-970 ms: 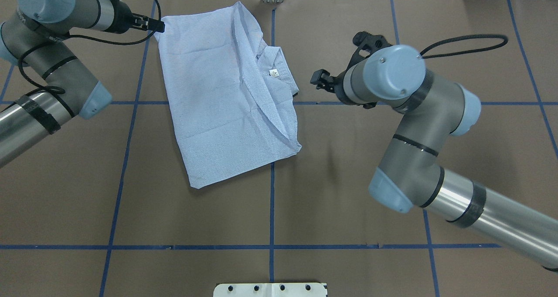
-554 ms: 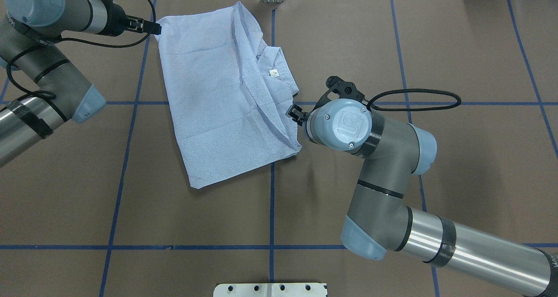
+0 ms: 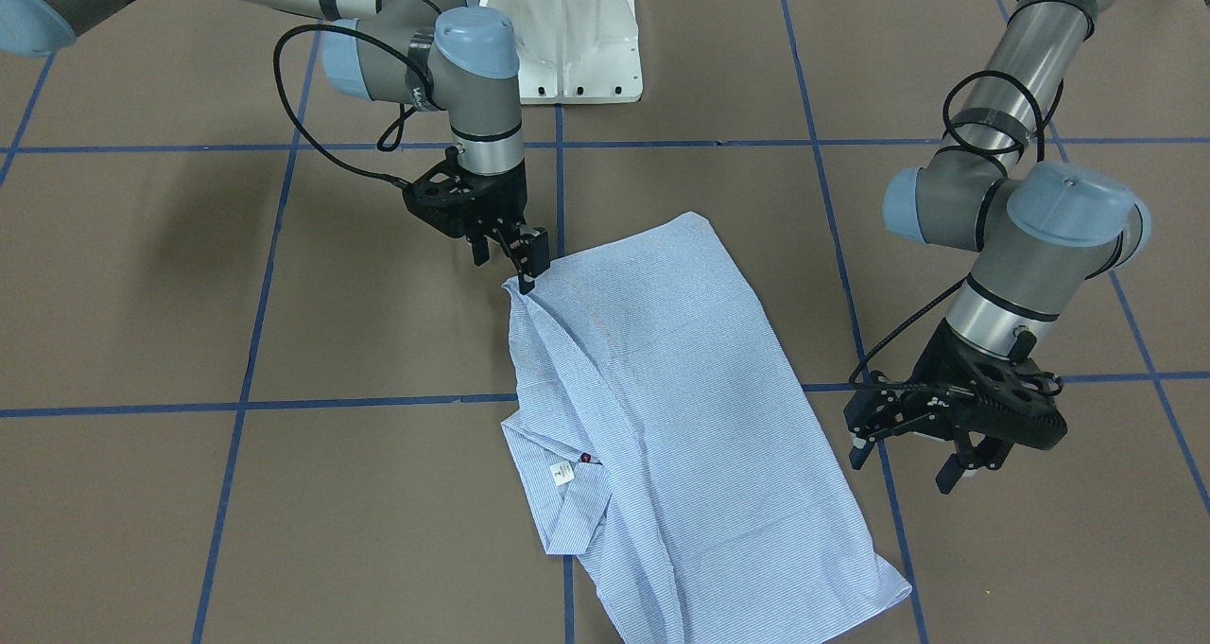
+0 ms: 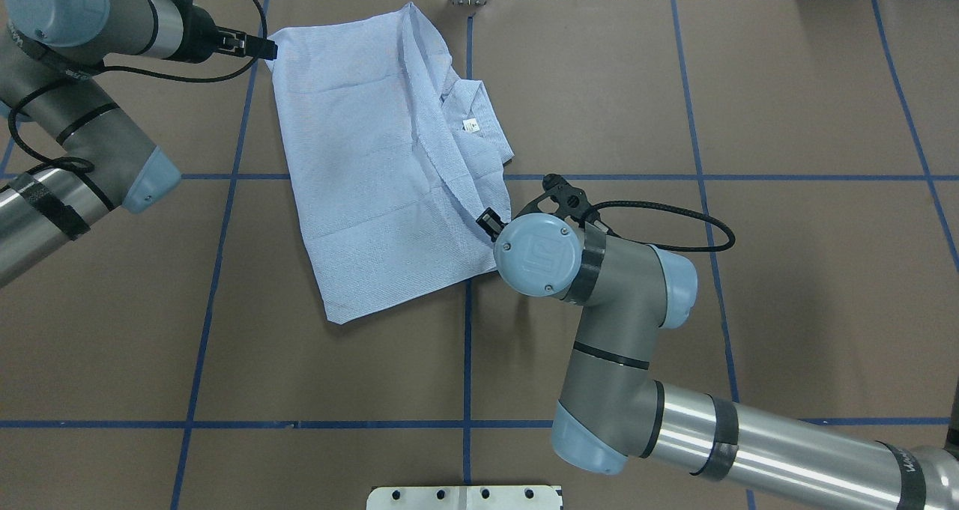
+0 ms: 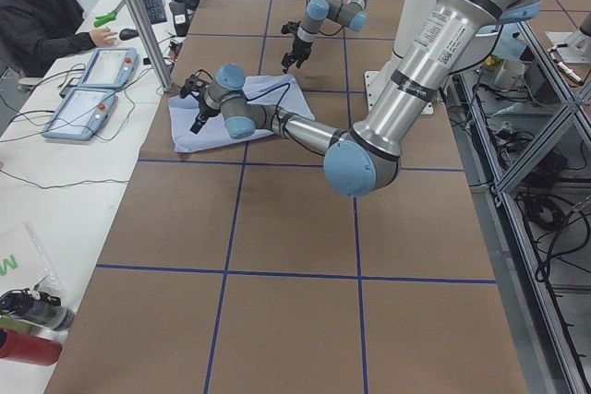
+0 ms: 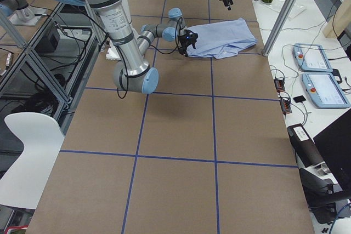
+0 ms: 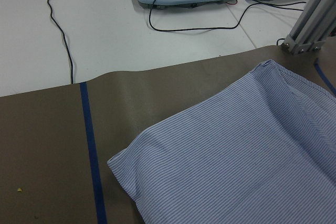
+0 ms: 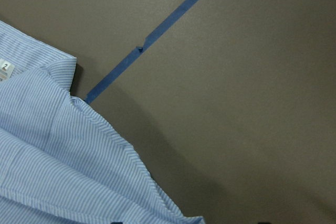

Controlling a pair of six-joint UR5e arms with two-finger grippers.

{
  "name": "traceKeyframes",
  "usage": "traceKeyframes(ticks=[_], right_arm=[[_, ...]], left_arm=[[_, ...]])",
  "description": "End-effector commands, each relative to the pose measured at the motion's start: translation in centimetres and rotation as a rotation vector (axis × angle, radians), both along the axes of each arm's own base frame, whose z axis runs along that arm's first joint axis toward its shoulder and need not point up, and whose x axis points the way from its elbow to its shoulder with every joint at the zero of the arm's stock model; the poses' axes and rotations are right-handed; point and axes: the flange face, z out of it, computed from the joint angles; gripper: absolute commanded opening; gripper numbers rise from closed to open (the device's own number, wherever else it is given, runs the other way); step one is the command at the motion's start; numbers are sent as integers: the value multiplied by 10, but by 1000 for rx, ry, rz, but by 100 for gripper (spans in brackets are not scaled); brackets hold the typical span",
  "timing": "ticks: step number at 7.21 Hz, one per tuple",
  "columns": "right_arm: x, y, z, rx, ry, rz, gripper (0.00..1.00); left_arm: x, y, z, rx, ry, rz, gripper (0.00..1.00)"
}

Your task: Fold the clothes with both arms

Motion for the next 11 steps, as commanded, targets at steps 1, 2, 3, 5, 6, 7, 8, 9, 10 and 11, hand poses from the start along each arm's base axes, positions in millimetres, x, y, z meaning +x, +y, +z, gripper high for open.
traceKeyframes(ticks=[1, 2, 3, 5, 6, 7, 8, 9, 10, 11], right_arm=[[-20, -7, -3, -9, 21, 8, 86], [-23, -3, 0, -13, 25, 4, 85], [-28, 5, 4, -16, 36, -7, 85], [-32, 8, 0, -13, 43, 6, 78], [-33, 7, -1, -12, 43, 7, 74], [-36, 5, 3, -10, 54, 13, 74], [-36, 4, 2, -5, 56, 18, 74], [-36, 4, -1, -4, 53, 18, 74], [-39, 3, -8, -2, 49, 19, 66], [-52, -2, -9, -6, 64, 20, 64]], left_arm=[[0, 2, 6, -7, -4, 2, 100], [1, 3, 6, -8, -5, 3, 100], [1, 3, 6, -8, -5, 4, 100], [1, 3, 8, -9, -6, 5, 100], [1, 3, 8, -9, -6, 4, 100], [1, 3, 8, -10, -7, 4, 100], [2, 4, 8, -10, -7, 7, 100], [2, 4, 8, -8, -6, 7, 100], [2, 4, 8, -8, -6, 7, 100], [2, 4, 8, -10, -7, 7, 100]])
